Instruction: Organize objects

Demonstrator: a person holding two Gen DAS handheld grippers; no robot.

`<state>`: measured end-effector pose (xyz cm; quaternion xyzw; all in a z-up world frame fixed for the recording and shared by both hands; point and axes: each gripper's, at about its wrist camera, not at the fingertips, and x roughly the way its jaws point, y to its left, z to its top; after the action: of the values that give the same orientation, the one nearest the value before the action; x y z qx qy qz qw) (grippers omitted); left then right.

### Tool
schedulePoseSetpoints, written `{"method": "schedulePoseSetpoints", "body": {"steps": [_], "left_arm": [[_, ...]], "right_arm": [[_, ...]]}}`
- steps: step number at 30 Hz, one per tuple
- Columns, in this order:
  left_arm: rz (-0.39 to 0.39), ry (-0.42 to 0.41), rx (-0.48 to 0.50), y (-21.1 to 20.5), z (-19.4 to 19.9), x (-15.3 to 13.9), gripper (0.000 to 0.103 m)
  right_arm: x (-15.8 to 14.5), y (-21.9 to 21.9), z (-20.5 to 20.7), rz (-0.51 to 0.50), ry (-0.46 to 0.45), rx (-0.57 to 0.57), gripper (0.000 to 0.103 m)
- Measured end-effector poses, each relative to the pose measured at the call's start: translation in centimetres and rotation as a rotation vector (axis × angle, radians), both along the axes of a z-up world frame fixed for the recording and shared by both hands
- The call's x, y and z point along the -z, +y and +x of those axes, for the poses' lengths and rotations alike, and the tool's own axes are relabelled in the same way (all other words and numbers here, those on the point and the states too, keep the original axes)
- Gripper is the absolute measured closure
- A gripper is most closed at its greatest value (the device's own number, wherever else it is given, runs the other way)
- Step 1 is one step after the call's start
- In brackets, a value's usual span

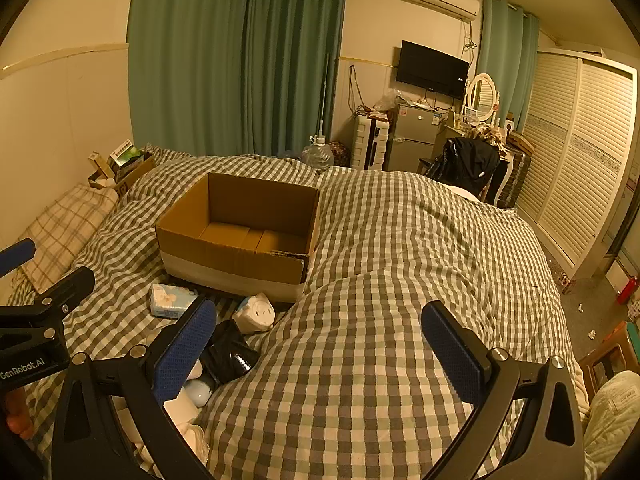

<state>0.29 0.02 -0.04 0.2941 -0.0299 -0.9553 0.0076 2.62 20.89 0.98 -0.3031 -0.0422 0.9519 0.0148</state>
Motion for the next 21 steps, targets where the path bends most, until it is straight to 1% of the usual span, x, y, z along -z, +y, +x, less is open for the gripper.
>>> {"method": "schedulePoseSetpoints", "body": {"steps": [21], "left_arm": [[-0.002,-0.012,0.029,0.6,0.01,0.4,0.0]], "right_arm": [[0.15,-0.35,0.32,-0.005,-0.002,-0.014,0.0]]}}
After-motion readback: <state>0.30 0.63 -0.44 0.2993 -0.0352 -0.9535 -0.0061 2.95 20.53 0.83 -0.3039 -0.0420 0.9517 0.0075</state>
